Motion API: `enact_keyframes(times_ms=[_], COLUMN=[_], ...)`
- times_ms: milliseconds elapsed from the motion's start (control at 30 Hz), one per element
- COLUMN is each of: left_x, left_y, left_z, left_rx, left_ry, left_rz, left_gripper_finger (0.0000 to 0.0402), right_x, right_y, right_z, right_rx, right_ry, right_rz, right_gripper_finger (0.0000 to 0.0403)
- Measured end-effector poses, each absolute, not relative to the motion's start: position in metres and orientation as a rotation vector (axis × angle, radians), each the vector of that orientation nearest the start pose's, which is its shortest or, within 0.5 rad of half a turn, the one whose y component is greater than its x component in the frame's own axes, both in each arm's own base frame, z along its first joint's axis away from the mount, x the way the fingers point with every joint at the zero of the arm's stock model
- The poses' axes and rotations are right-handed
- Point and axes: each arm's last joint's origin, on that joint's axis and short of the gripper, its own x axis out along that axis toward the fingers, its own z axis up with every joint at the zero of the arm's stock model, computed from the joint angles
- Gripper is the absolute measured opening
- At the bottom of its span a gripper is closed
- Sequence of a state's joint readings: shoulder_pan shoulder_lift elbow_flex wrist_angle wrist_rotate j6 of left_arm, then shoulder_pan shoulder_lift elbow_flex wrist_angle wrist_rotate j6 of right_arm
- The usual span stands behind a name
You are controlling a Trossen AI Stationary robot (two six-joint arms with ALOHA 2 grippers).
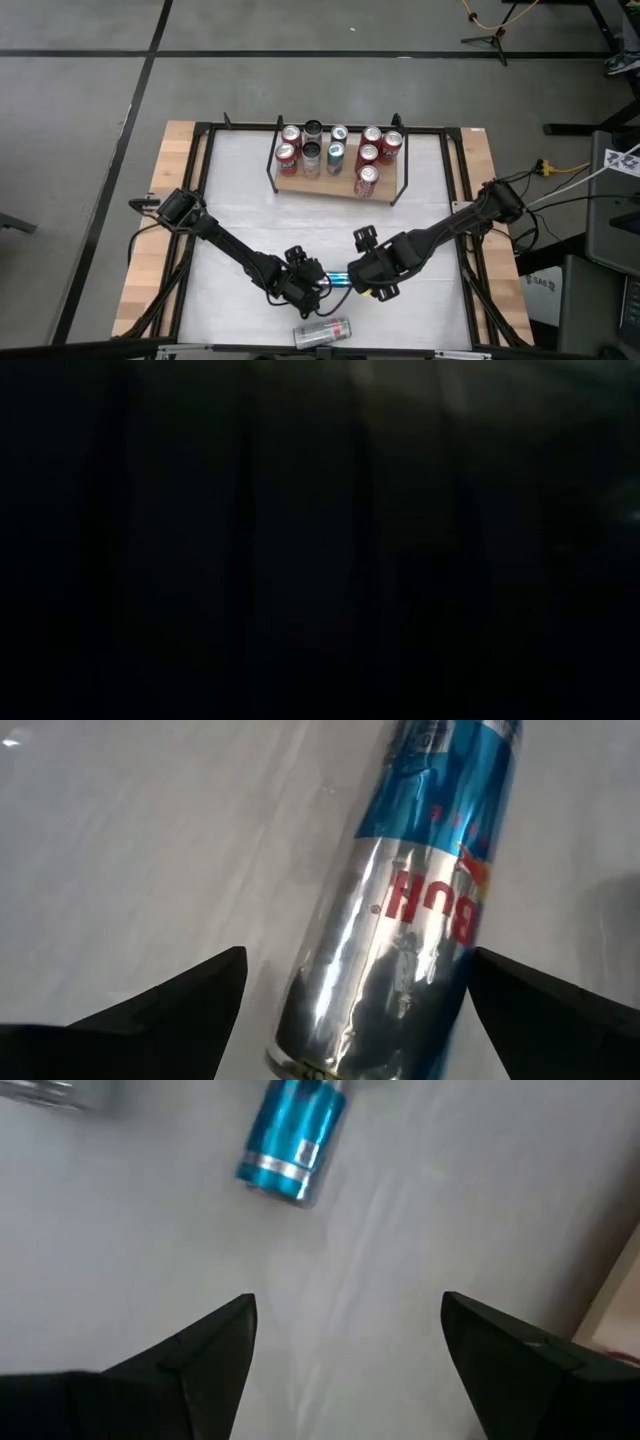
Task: Place canned beverage on shelf
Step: Put the blue soda can on the shelf aligned with the blue soda cans
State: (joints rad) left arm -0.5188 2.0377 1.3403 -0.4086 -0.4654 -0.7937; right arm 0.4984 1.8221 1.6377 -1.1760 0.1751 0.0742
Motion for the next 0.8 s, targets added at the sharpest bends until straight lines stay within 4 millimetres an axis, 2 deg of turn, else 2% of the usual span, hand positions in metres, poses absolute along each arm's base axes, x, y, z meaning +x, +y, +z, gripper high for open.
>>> enact_keyframes(times_ms=[167,300,467,700,800], left_x=[0.36,0.361,0.361,0.36,0.36], left_y=[-0.191,-0.192,-0.19,-0.191,-0.192], left_z=[0.143,0.137,0.136,0.139,0.141], left_rx=[-0.207,-0.208,-0.18,-0.195,-0.208], left_ry=[0.912,0.932,0.937,0.974,0.98], left_rz=[0.328,0.319,0.314,0.26,0.245], left_gripper_finger=[0.0362,0.0348,0.0309,0.0232,0.0216], right_x=[0.321,0.323,0.325,0.33,0.334], right_y=[0.158,0.153,0.154,0.158,0.16], right_z=[0.262,0.257,0.258,0.26,0.261], right_rx=[-0.37,-0.362,-0.355,-0.316,-0.297], right_ry=[1.303,1.309,1.29,1.227,1.185], right_rz=[0.2,0.188,0.19,0.223,0.234], right_gripper_finger=[0.0308,0.0308,0.0308,0.0308,0.0308])
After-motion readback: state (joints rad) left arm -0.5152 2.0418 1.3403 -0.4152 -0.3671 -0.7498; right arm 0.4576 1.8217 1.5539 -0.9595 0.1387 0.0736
